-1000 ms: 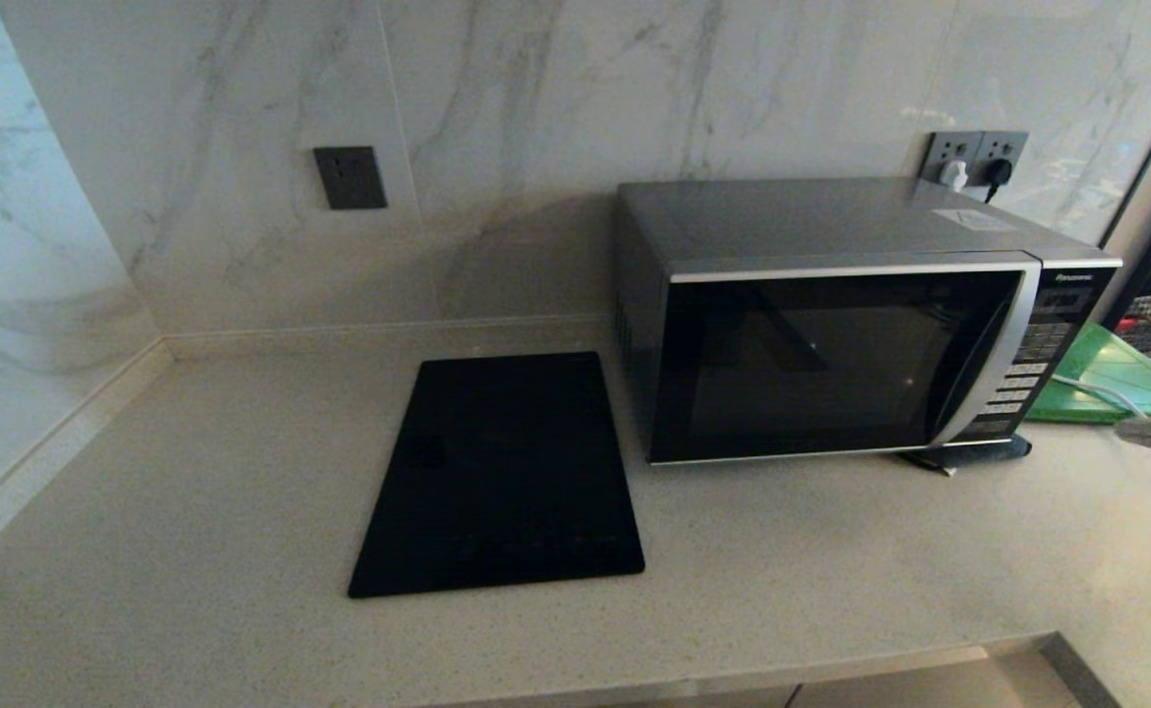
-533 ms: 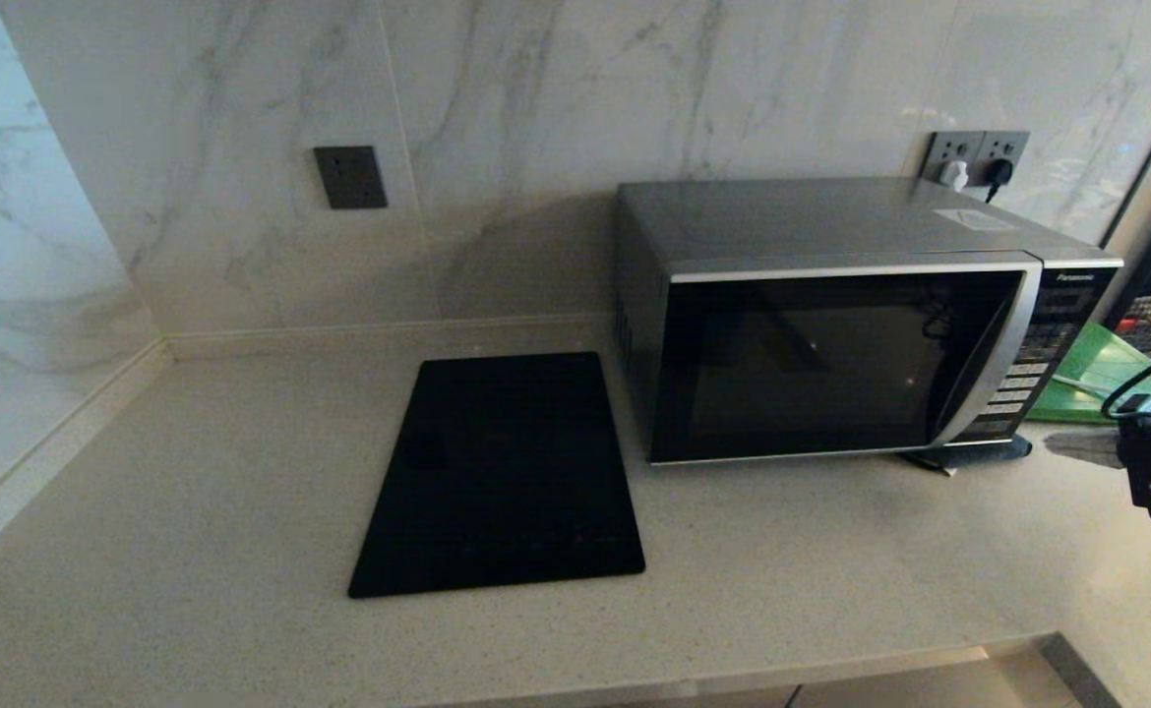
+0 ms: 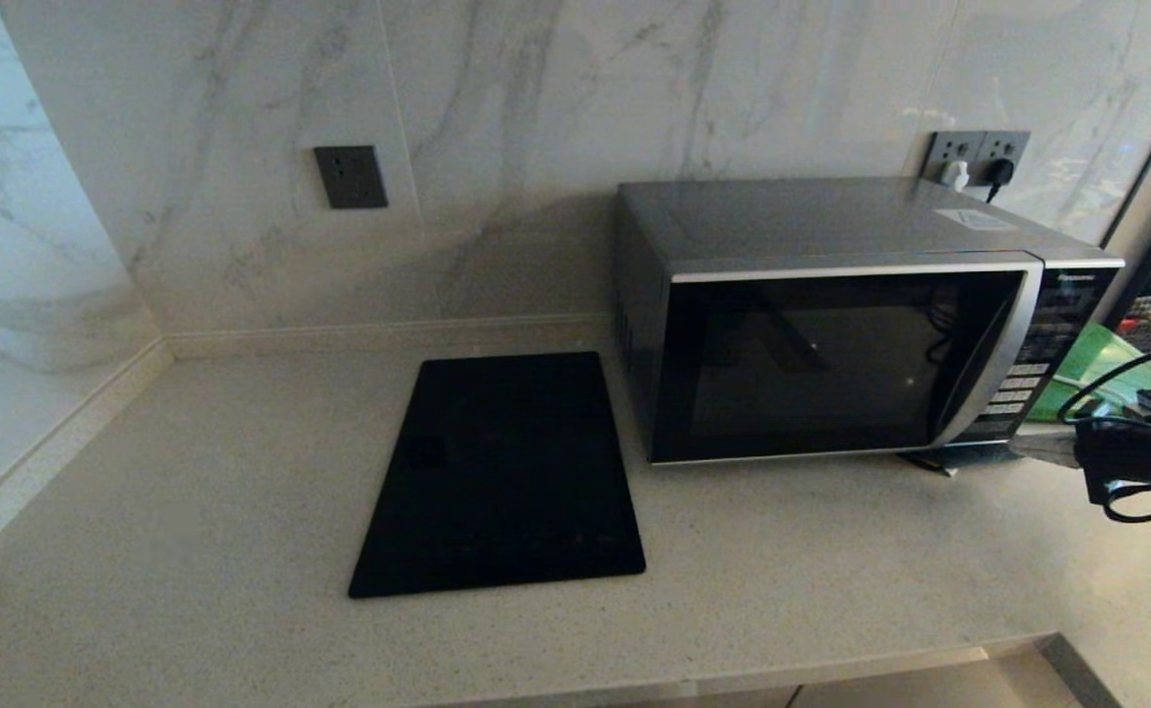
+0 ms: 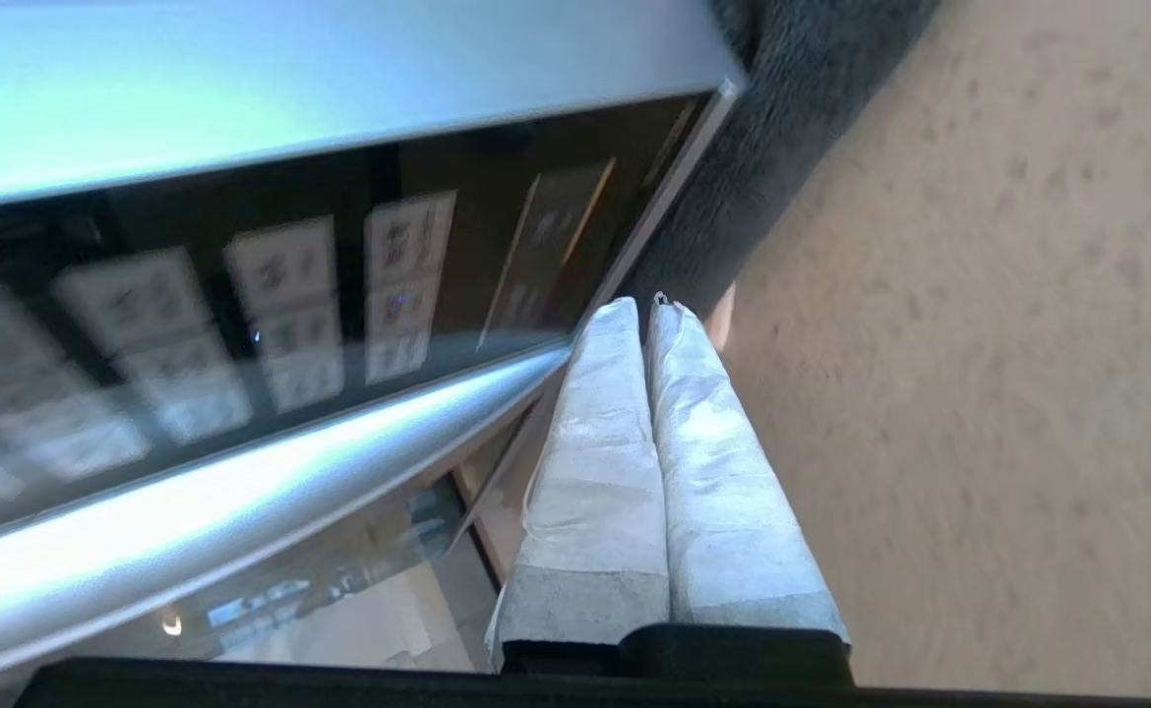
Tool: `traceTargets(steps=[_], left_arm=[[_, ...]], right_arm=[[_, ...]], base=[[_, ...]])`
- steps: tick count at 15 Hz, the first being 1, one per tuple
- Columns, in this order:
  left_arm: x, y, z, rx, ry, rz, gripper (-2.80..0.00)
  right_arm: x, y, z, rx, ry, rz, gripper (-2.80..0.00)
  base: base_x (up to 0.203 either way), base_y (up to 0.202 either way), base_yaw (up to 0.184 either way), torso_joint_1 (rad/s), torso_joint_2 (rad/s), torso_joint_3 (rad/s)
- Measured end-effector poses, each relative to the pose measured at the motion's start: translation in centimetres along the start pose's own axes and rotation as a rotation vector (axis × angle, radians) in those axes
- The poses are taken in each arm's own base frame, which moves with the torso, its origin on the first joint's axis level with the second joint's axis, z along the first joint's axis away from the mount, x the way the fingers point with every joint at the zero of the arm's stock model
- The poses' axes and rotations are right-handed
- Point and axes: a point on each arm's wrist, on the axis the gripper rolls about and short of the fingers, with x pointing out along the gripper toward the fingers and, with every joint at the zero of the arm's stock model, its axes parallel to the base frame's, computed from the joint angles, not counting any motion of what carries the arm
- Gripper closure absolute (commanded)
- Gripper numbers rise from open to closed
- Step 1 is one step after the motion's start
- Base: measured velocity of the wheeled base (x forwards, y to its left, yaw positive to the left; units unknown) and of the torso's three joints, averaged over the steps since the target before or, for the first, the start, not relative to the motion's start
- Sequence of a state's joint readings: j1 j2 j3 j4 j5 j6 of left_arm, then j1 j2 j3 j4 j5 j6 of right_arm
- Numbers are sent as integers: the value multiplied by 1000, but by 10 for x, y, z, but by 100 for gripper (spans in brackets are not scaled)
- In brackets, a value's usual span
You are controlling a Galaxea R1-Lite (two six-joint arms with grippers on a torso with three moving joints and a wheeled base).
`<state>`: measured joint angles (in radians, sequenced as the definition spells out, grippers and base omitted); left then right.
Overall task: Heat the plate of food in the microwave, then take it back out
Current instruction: Open the microwave oven
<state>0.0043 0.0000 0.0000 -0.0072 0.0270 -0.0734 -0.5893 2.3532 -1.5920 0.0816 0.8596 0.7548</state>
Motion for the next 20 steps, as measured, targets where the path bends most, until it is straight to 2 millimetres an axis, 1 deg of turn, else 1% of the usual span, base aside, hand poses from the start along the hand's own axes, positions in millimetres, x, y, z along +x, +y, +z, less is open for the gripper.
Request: traceTargets(steps=[4, 7, 11, 20], left_arm=[[0, 0, 0, 1, 0, 0, 0], [0, 0, 0, 1, 0, 0, 0], [0, 0, 0, 0, 0, 0, 0], [0, 0, 0, 0, 0, 0, 0]], right_arm=[[11, 2, 6, -1, -12, 26, 0], [15, 5, 8, -14, -12, 34, 0], [22, 10, 8, -30, -4, 43, 0], [30, 17, 4, -50, 9, 51, 0]], base=[[0, 0, 0, 0, 0, 0], [0, 0, 0, 0, 0, 0], [0, 0, 0, 0, 0, 0], [0, 0, 0, 0, 0, 0]])
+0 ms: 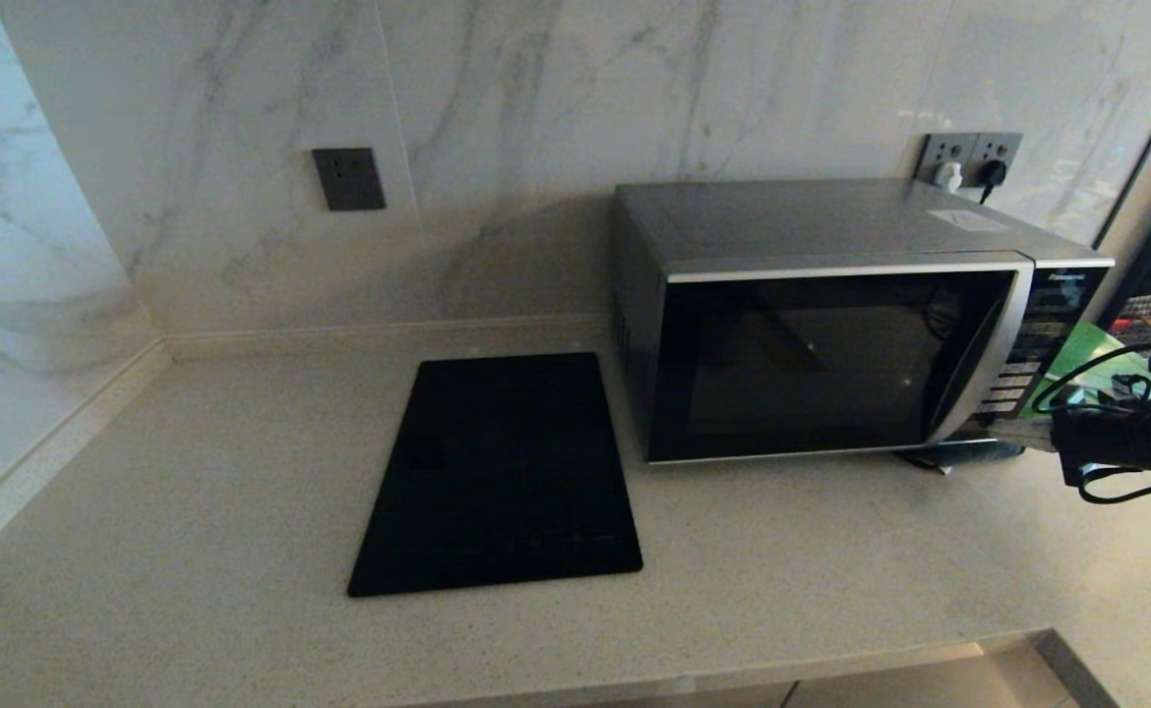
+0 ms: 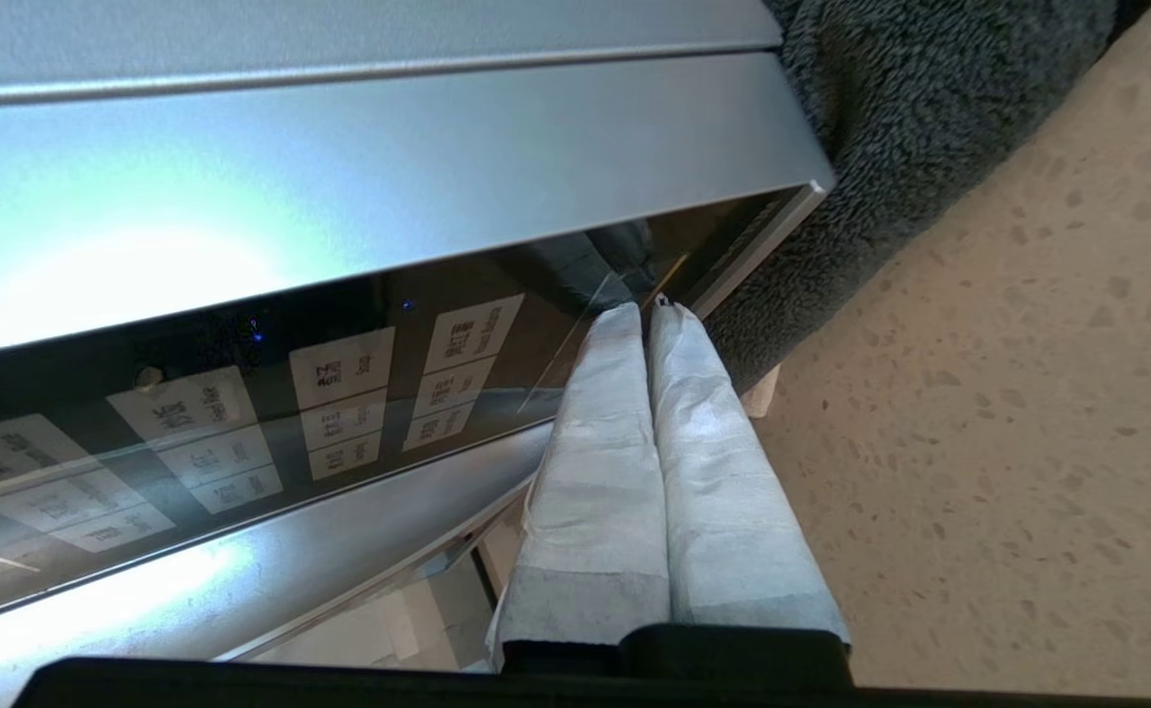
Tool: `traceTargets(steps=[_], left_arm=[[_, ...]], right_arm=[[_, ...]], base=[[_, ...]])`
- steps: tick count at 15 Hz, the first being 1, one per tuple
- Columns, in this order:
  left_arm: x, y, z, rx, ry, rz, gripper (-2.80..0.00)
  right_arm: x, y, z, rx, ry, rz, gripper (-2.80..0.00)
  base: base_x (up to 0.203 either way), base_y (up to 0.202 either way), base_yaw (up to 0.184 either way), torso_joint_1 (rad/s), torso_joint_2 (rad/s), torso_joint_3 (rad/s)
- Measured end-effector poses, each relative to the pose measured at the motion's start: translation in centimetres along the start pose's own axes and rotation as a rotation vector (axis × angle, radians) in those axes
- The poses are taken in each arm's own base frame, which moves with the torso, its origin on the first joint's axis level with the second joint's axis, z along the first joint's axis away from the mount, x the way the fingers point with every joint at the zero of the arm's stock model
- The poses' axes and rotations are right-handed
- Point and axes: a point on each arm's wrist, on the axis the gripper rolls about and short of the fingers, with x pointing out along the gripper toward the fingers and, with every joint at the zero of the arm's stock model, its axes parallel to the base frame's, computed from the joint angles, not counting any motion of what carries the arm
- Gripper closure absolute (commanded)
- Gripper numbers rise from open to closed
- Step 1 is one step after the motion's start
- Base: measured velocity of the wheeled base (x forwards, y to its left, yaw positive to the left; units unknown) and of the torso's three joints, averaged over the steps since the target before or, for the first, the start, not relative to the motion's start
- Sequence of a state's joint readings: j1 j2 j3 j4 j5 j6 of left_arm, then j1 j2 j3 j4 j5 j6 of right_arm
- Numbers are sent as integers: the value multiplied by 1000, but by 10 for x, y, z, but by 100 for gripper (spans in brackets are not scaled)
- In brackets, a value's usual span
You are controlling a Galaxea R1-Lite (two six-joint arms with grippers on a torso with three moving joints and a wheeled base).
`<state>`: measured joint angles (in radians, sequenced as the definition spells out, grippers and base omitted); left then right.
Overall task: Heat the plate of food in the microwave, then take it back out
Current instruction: Open the microwave oven
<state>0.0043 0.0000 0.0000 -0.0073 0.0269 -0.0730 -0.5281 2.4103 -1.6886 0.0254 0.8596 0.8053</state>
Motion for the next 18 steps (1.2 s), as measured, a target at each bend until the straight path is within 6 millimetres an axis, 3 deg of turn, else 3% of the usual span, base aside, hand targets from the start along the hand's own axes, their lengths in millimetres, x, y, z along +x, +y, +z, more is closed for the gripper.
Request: traceTargets(steps=[6, 8, 11, 14, 18], left_arm=[[0, 0, 0, 0, 0, 0, 0], [0, 0, 0, 0, 0, 0, 0], [0, 0, 0, 0, 0, 0, 0], [0, 0, 0, 0, 0, 0, 0], [0, 0, 0, 0, 0, 0, 0]], right_arm=[[0, 0, -8, 8, 15, -6, 0], [-12, -3, -13, 22, 11, -19, 0], [-53, 3, -20, 16, -43, -36, 0], [-109, 31, -40, -25, -149, -69, 0], [-182, 85, -105, -160, -304, -232, 0]], base=[[0, 0, 0, 0, 0, 0], [0, 0, 0, 0, 0, 0], [0, 0, 0, 0, 0, 0], [0, 0, 0, 0, 0, 0], [0, 0, 0, 0, 0, 0]])
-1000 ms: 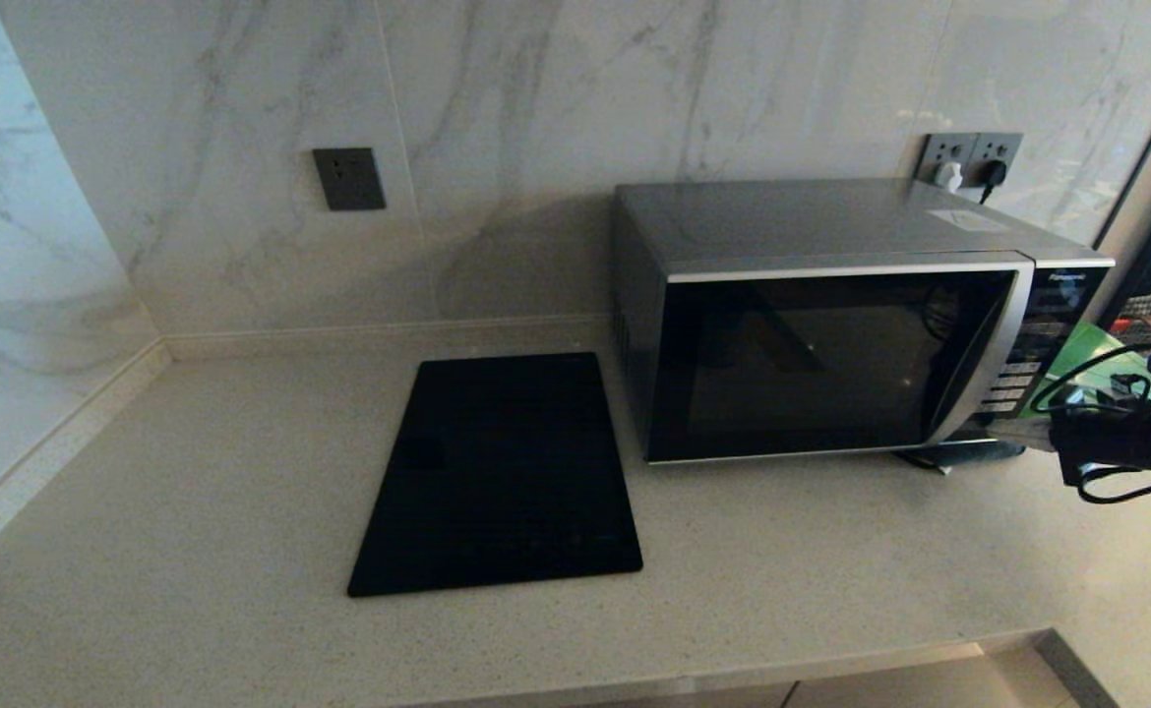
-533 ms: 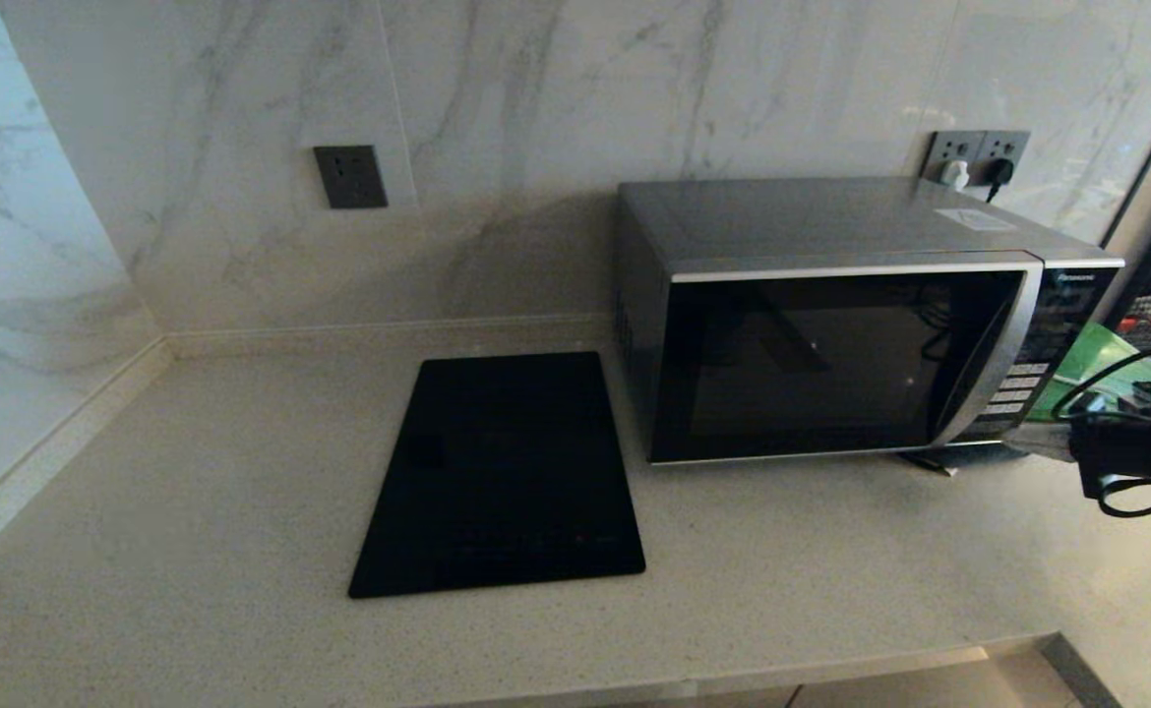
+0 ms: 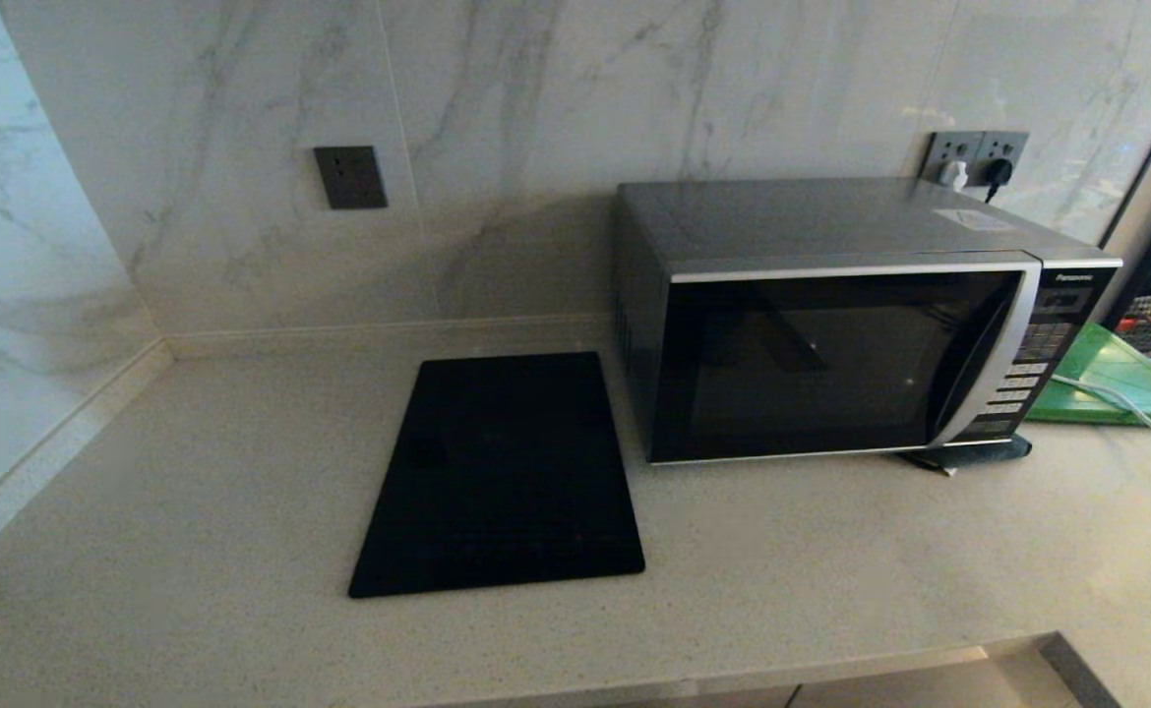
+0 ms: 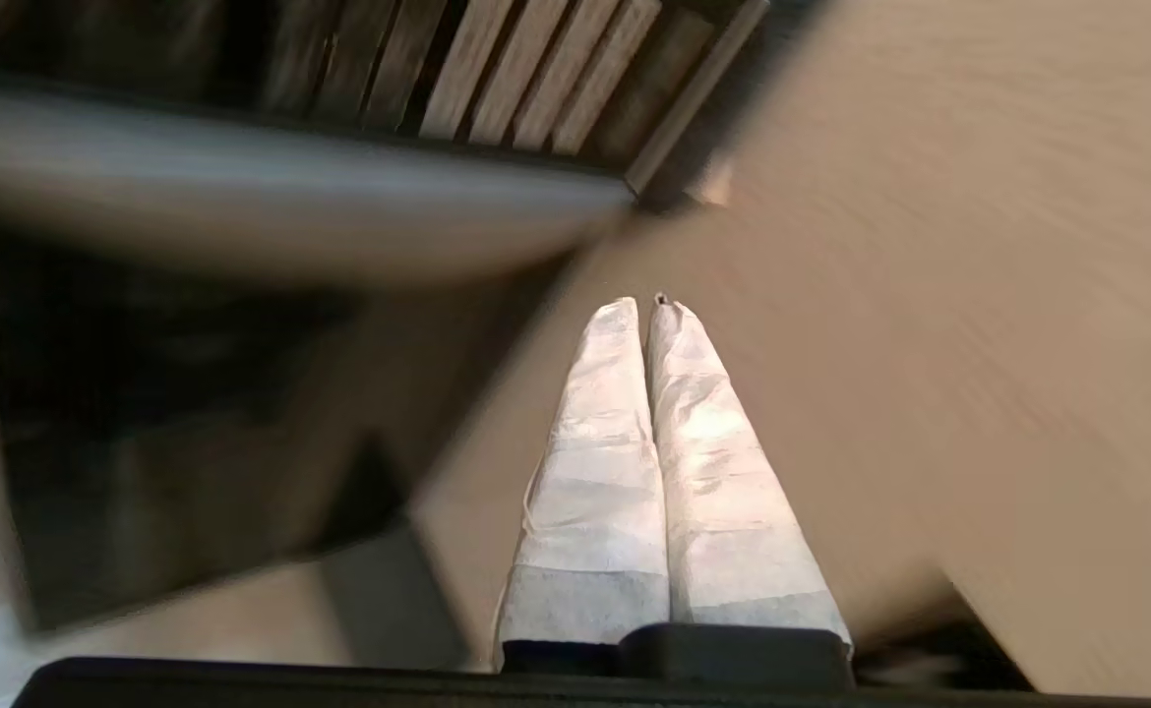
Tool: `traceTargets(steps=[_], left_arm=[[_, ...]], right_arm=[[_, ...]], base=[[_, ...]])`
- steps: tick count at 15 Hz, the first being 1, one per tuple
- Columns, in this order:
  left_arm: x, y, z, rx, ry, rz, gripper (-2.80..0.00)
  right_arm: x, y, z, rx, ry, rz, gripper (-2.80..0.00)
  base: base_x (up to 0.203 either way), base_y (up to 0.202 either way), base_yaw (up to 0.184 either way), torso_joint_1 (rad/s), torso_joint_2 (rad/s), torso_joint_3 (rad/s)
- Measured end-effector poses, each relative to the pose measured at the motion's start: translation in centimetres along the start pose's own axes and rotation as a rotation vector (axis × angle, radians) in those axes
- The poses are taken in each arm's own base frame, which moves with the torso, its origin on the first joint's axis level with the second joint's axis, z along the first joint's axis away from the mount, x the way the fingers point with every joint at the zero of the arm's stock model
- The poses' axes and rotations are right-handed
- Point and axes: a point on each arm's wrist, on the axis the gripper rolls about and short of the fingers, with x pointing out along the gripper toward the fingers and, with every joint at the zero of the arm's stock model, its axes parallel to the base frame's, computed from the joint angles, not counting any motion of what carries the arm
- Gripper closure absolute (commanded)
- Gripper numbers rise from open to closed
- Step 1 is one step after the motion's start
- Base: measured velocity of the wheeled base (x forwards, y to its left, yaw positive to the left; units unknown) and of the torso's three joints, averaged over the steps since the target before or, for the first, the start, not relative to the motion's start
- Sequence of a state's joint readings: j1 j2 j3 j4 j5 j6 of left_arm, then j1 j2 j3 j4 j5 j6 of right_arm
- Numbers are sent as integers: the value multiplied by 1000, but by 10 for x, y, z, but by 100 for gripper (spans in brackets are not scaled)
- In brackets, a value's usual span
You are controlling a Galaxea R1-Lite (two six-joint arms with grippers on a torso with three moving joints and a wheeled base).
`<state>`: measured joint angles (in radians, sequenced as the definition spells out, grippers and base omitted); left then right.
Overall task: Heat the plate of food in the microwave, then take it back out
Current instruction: Open the microwave oven
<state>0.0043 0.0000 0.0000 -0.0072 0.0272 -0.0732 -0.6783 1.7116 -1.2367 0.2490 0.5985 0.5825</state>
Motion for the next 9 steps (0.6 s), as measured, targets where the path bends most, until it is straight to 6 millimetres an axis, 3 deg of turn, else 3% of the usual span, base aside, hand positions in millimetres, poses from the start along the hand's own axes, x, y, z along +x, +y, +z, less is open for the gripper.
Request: traceTargets(steps=[3, 5, 7, 9], left_arm=[[0, 0, 0, 0, 0, 0, 0], [0, 0, 0, 0, 0, 0, 0], [0, 0, 0, 0, 0, 0, 0], [0, 0, 0, 0, 0, 0, 0]], right_arm=[[-73, 32, -51, -174, -100, -116, 0], [-114, 49, -98, -323, -170, -166, 0], [-148, 51, -142, -480, -238, -184, 0], [-177, 40, -179, -633, -308, -185, 0]], base=[[0, 0, 0, 0, 0, 0], [0, 0, 0, 0, 0, 0], [0, 0, 0, 0, 0, 0], [0, 0, 0, 0, 0, 0]])
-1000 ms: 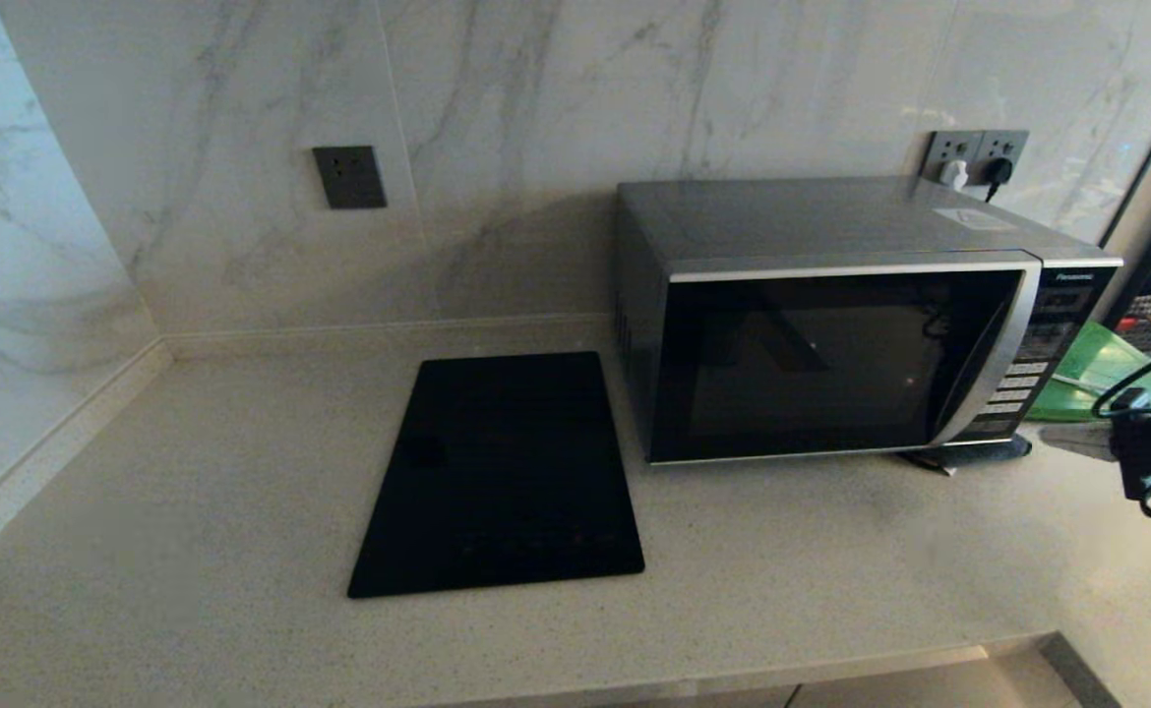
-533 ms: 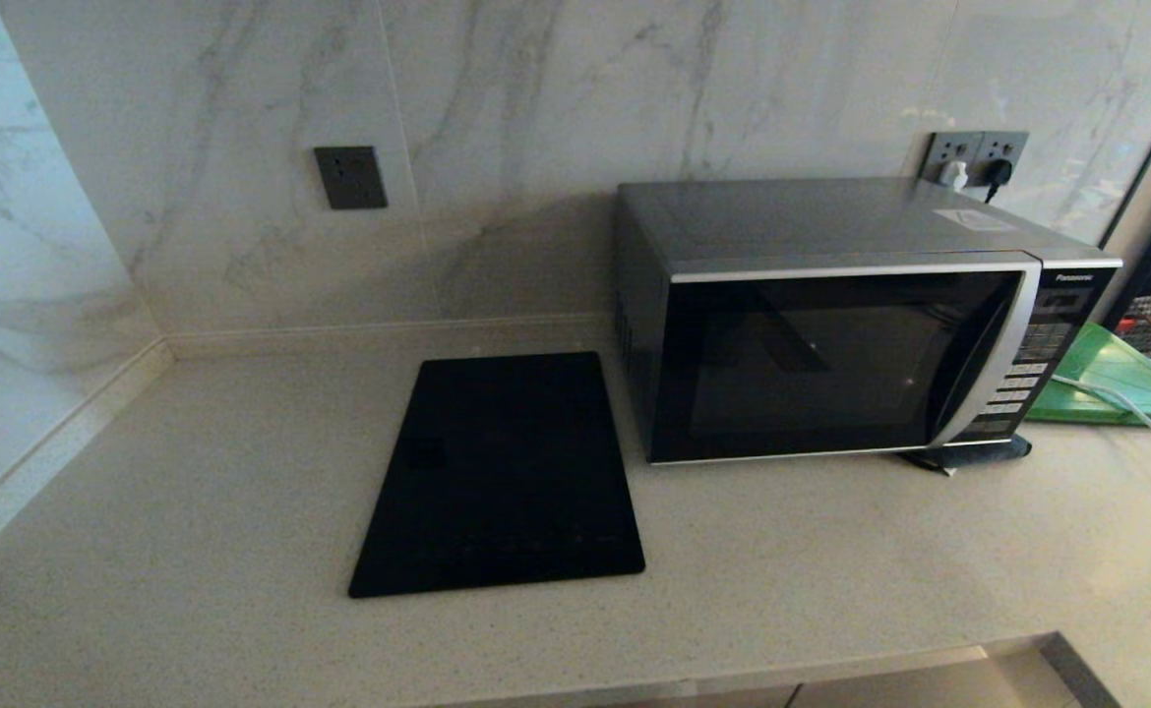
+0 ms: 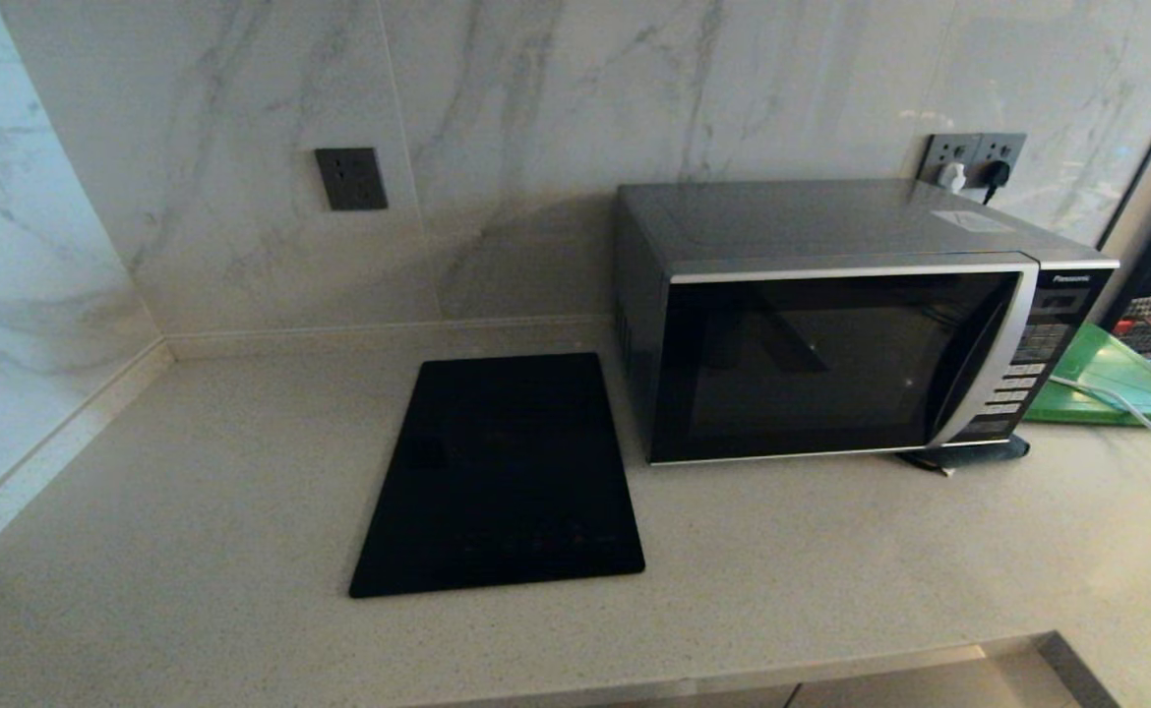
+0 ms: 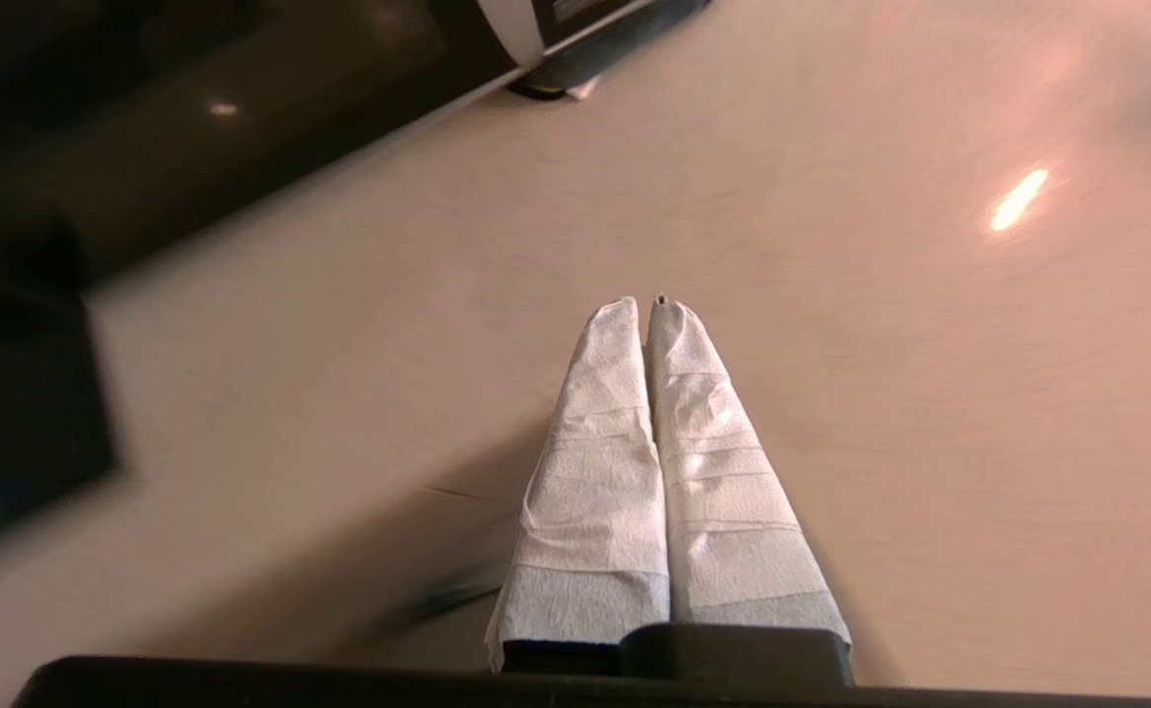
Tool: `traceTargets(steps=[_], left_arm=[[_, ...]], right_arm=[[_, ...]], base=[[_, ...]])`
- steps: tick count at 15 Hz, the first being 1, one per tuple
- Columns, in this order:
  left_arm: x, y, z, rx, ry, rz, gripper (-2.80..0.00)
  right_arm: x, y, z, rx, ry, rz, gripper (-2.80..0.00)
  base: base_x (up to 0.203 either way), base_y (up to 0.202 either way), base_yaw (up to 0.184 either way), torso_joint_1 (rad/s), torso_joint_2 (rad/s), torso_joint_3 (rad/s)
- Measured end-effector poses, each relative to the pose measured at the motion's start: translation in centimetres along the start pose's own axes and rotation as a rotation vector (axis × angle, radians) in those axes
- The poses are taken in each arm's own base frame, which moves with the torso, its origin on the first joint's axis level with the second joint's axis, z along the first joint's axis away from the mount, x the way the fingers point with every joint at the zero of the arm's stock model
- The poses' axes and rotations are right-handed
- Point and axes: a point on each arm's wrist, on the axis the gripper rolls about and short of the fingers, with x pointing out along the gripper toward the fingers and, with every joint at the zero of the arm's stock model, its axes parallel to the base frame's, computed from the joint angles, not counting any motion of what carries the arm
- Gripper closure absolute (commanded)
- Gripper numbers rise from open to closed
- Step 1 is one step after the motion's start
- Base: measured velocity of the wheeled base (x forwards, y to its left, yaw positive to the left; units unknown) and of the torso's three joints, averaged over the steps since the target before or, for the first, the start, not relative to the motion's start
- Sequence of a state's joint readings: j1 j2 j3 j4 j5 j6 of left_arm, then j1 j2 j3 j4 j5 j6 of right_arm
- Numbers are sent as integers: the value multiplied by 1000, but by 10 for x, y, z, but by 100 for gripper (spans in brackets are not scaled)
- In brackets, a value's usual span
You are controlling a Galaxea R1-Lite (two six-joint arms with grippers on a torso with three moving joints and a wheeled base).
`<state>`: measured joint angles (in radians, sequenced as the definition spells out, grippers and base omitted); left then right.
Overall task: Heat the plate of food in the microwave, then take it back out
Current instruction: Open the microwave oven
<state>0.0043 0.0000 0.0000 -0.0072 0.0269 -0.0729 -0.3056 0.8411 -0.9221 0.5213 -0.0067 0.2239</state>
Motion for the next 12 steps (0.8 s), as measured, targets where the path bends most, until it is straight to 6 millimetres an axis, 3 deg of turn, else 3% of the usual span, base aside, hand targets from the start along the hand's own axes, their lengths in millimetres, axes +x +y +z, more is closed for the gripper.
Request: traceTargets(steps=[4, 8, 12], left_arm=[[0, 0, 0, 0, 0, 1, 0], [0, 0, 0, 0, 0, 0, 0], [0, 0, 0, 0, 0, 0, 0]], right_arm=[[-49, -17, -55, -133, -147, 28, 0], [-69, -41, -104, -203, -165, 134, 0], [-81, -56, -130, -207, -258, 188, 0]], base=[[0, 0, 0, 0, 0, 0], [0, 0, 0, 0, 0, 0], [0, 0, 0, 0, 0, 0]])
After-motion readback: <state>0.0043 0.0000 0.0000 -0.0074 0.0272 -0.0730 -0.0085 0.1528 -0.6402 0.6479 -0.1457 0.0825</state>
